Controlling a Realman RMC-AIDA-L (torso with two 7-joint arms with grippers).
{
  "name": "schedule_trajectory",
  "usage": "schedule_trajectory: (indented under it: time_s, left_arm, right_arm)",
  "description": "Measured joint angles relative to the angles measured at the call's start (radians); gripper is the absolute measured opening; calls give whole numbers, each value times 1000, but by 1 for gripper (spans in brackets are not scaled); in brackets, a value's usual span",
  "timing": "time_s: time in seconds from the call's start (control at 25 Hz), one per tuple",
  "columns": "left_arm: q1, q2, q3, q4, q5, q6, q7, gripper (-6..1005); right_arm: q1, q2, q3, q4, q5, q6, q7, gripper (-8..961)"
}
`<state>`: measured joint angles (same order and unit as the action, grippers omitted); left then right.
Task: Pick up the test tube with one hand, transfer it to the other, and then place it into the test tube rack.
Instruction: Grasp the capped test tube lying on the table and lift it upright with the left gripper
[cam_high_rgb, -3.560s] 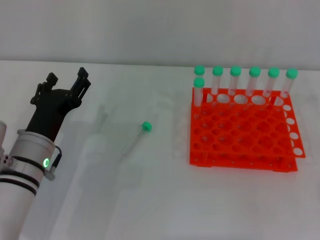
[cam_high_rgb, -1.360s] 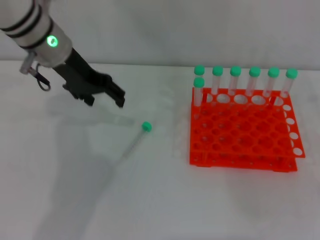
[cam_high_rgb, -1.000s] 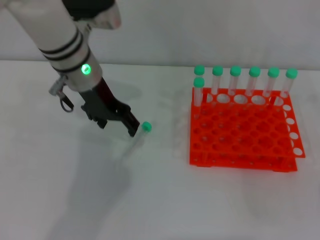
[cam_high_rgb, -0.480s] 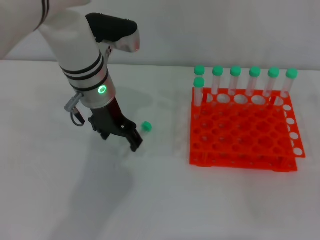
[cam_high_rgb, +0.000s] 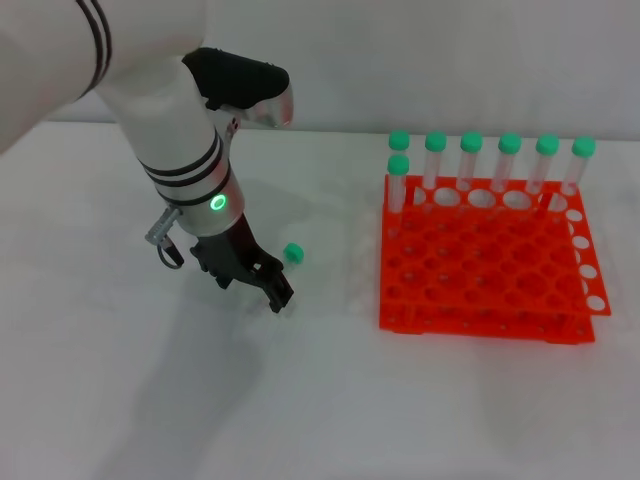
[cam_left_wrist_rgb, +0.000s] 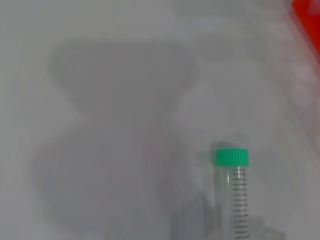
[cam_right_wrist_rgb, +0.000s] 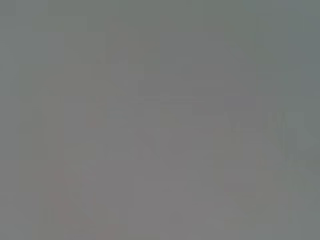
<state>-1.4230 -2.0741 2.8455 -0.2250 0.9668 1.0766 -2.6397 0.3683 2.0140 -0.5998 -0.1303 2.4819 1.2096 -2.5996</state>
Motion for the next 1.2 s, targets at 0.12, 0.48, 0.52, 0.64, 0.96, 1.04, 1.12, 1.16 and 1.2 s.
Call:
schedule_trajectory:
  time_s: [0.12,0.48,0.52,0.64,0.96,1.04,1.12,1.16,1.2]
  left_arm:
    - [1,0,0,0,0,-2,0,843]
    - [22,0,0,10,8,-3,3,585]
    - [23,0,0,12,9,-3,3,565]
    - [23,0,0,20,26,-3,2,541]
    - [22,-1,0,27,35,-16,0,524]
    - [22,-1,0,27,32,-21,0,488]
    - [22,-1,0,27,30,-29,2,419]
    - [21,-1,0,27,29,-36,4,384]
    - [21,-1,-1,27,28,-43,6,349]
  right_arm:
    - [2,0,0,0,0,-3,0,819]
    - [4,0,0,0,0,-5,-1,814]
    - [5,0,0,0,0,-5,-1,814]
    - [6,0,0,0,0,-5,0,812]
    - [-1,0,0,0,0,-3,0,807]
    - [-3,0,0,0,0,-2,0,806]
    - [-3,0,0,0,0,0,0,805]
    - [-3,0,0,0,0,0,0,804]
    - [-3,0,0,0,0,1,0,804]
